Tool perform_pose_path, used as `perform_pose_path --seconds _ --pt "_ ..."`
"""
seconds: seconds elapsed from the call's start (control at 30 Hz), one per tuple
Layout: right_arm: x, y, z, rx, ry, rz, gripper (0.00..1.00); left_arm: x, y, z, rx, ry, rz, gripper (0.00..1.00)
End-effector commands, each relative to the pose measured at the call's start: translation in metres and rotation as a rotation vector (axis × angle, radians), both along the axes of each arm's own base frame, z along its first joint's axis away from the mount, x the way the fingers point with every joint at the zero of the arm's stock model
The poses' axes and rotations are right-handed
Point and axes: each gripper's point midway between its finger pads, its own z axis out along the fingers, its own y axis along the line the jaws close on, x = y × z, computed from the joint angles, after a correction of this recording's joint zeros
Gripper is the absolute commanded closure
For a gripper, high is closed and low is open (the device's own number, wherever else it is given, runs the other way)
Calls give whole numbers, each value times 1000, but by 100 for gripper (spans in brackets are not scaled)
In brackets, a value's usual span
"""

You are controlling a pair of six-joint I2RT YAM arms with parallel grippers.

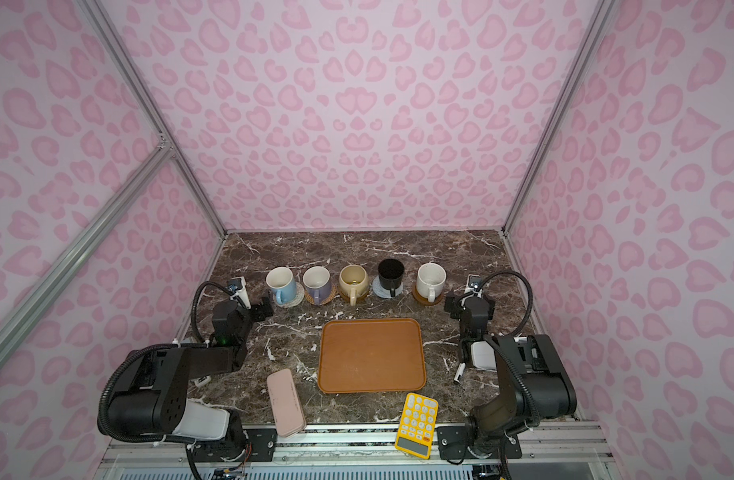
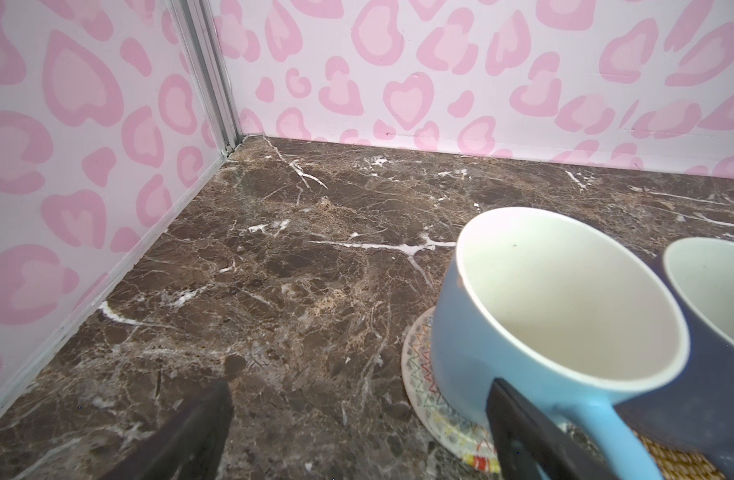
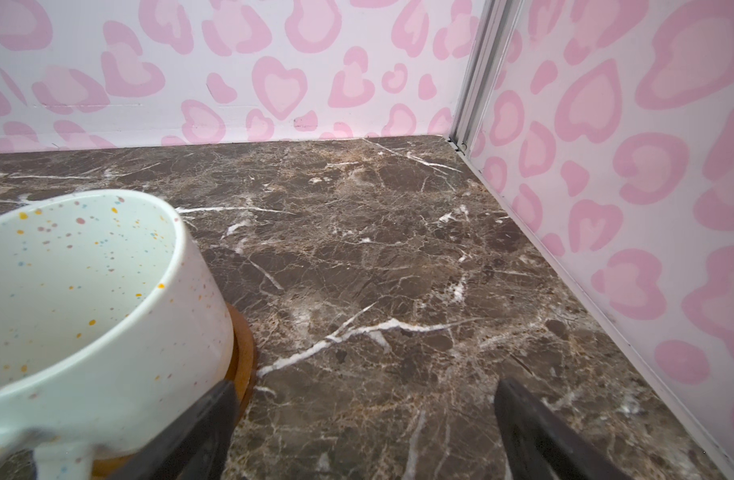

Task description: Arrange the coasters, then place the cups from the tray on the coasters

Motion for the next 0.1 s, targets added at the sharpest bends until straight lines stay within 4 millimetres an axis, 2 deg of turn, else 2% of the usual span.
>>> perform_pose_path --seconds 0.0,0.07 --pt "1 1 3 -2 -11 3 2 4 -1 7 8 -26 -6 3" --pt "1 0 3 -2 -11 2 2 1 -1 10 8 -41 -6 3"
